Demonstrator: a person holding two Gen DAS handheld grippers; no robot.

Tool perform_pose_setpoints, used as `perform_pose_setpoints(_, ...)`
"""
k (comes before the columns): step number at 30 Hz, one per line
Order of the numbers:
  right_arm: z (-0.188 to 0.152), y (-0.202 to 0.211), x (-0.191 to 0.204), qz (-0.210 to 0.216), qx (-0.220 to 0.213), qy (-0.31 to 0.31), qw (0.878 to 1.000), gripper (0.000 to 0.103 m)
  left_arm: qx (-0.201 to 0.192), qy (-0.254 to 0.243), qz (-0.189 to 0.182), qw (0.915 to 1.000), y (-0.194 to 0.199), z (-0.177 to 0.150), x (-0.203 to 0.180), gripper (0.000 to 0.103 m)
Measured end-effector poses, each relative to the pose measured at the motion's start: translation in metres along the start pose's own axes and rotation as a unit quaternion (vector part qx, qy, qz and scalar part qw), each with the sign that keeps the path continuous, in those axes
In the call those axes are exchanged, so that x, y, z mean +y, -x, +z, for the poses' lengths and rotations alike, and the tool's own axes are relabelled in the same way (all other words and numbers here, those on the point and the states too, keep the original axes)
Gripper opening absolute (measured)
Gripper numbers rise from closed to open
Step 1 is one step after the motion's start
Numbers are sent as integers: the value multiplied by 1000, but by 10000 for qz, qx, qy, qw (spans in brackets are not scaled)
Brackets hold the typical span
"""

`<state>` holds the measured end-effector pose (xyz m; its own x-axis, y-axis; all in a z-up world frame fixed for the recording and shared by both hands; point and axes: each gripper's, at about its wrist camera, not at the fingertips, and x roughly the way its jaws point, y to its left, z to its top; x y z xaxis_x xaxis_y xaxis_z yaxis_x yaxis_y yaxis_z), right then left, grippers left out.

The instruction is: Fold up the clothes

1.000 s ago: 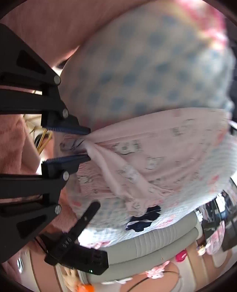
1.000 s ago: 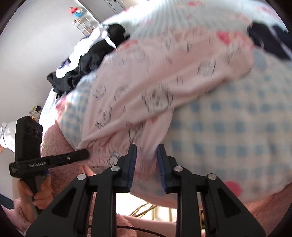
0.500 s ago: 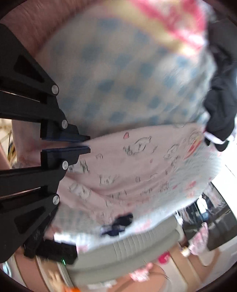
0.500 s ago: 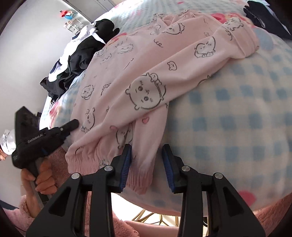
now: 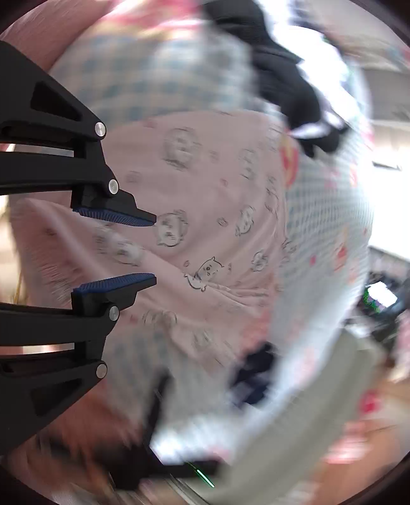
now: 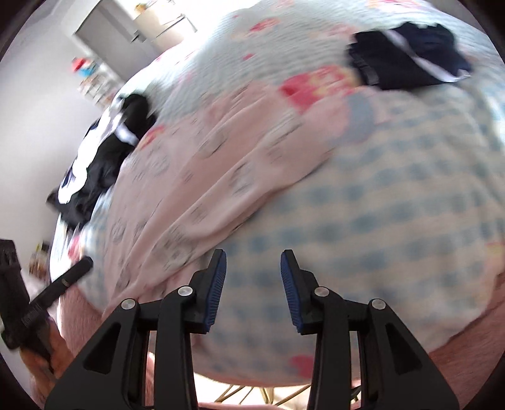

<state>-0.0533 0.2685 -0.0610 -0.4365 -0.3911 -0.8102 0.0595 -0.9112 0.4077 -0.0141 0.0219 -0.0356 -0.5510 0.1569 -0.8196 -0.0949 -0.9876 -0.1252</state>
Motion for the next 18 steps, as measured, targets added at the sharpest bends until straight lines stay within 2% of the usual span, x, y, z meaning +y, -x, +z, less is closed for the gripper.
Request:
perform_pose_setpoints(1, 6, 4, -4, 7, -96, -19, 10000, 38, 56, -149, -76, 9998, -11, 9, -14, 32)
perform_pose_setpoints(3, 17, 12, -11, -17, -257, -47, 9997, 52, 168, -200, -466, 9986, -31, 27, -36, 32)
perform_pose_setpoints(5, 27, 15, -17, -138, -337, -50, 9993, 52, 226, -374, -751, 9962, -48, 40, -62, 33)
perform_pose_setpoints(6, 30, 16, -20, -187, -369, -91, 9991, 52, 240, -475, -859, 9949, -54, 44, -74, 36)
perform_pose_setpoints(7, 31, 17, -24, -198, -397, -170, 9989, 52, 265, -571, -952, 9935, -60, 48, -86, 46)
perform_pose_setpoints(9, 31, 19, -39, -154, -404, -350, 9985, 52, 357, -765, -1137, 9899, -77, 54, -110, 53)
perform_pose_setpoints(11, 28, 17, -52, -232, -365, -506, 9978, 53, 425, -1011, -1074, 9882, -97, 57, -131, 53)
perform_pose_setpoints(12, 28, 15, -56, -247, -341, -559, 9975, 53, 459, -1078, -994, 9881, -105, 57, -136, 48)
perform_pose_setpoints(13, 28, 14, -58, -217, -320, -547, 9978, 53, 498, -1076, -908, 9888, -110, 56, -136, 17)
perform_pose_setpoints(14, 29, 14, -60, -171, -309, -507, 9981, 53, 537, -1073, -822, 9894, -115, 56, -136, 6)
perform_pose_setpoints(15, 29, 15, -61, -145, -309, -466, 9983, 53, 505, -967, -847, 9904, -114, 57, -132, 6)
perform_pose_setpoints(18, 35, 14, -55, -73, -296, -316, 9990, 53, 140, -295, -1250, 9916, -88, 66, -100, 5)
